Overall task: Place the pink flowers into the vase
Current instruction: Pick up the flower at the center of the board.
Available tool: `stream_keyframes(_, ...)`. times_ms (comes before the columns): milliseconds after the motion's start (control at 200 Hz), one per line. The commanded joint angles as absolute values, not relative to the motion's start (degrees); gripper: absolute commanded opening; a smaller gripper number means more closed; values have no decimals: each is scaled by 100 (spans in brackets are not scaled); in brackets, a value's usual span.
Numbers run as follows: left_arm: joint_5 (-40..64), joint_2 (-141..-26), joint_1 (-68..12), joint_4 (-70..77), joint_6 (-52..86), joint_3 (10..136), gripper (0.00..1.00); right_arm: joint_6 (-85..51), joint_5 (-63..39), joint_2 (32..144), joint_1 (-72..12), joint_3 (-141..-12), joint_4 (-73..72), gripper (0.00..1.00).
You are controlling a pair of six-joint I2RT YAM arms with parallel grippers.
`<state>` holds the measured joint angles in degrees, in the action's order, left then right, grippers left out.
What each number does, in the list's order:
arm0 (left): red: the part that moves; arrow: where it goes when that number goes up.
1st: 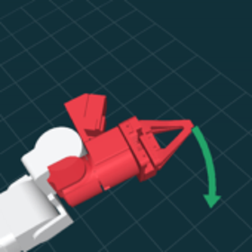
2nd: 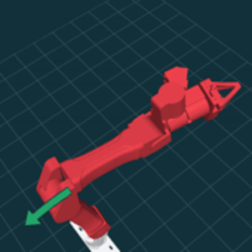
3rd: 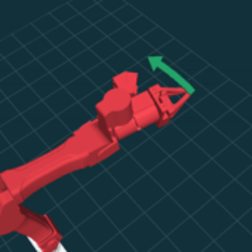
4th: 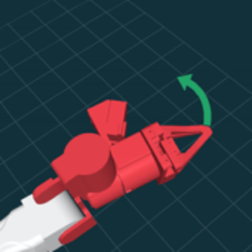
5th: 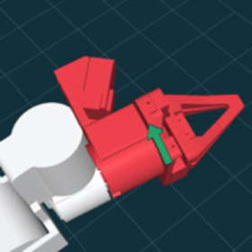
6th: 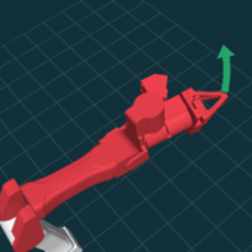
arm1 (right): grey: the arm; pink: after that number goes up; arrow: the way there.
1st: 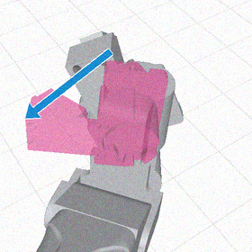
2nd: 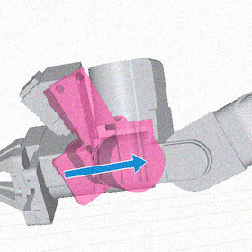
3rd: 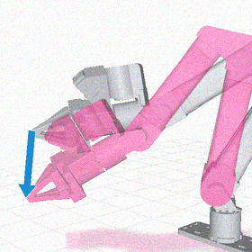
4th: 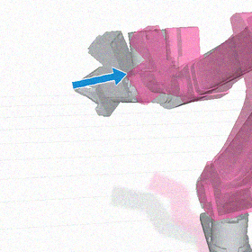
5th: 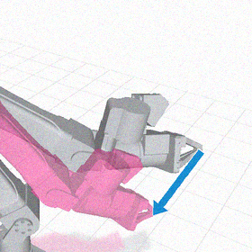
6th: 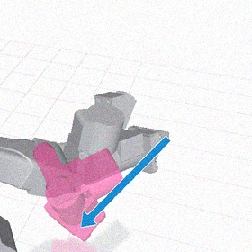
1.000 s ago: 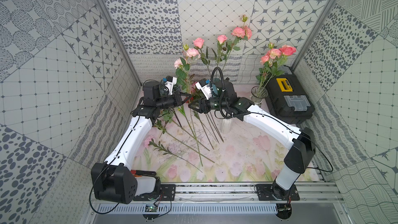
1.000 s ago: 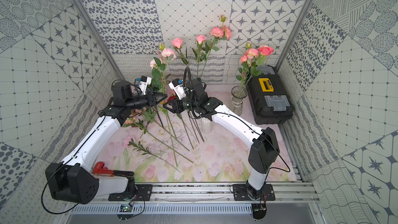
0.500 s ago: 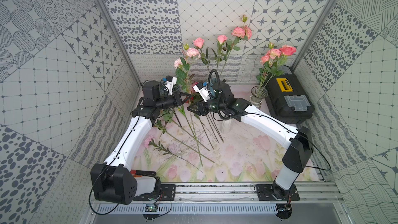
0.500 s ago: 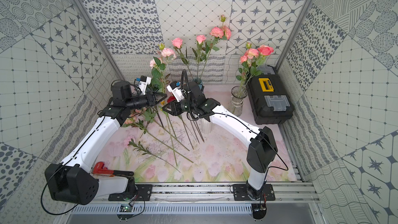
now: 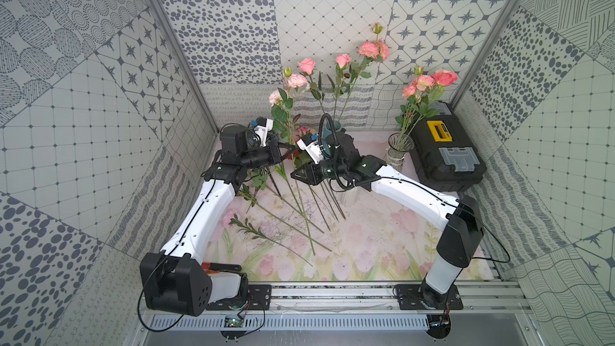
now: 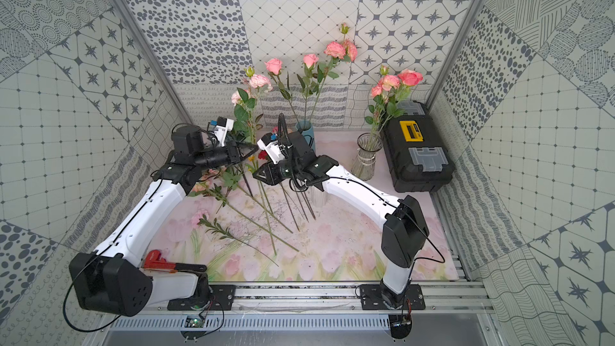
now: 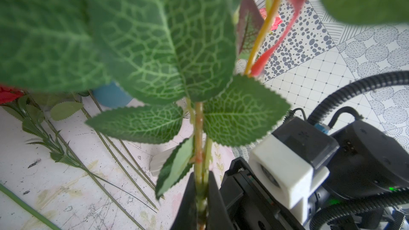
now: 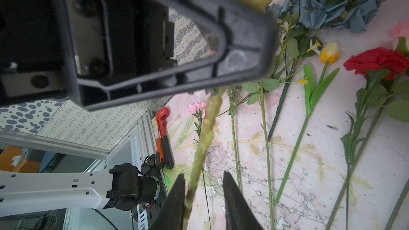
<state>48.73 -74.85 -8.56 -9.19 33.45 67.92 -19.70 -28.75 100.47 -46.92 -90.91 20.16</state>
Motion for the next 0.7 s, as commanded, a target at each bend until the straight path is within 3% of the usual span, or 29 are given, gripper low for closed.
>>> stream_keyframes(0, 4913, -7459, -834, -720, 3242, 6812, 0, -1873, -2786, 9851, -4730, -8982, 1991, 25)
stream_keyframes(200, 4894, -7448, -832, -729, 3232, 6812, 0, -1915, -2822, 9861, -4729, -8956, 1945, 7)
stream_keyframes(365, 4903, -7467, -833, -761, 3234, 6838, 2, -1964, -2775, 9862, -4740, -8950, 1936, 0)
stream_keyframes(485, 4860, -7461, -834, -801, 3217, 6838, 11, -1993, -2653, 9802, -4745, -8890, 1846, 0)
stream_keyframes(695, 4764, -7453, -833, -918, 3179, 6855, 45, -2035, -2476, 9760, -4742, -8855, 1743, 0)
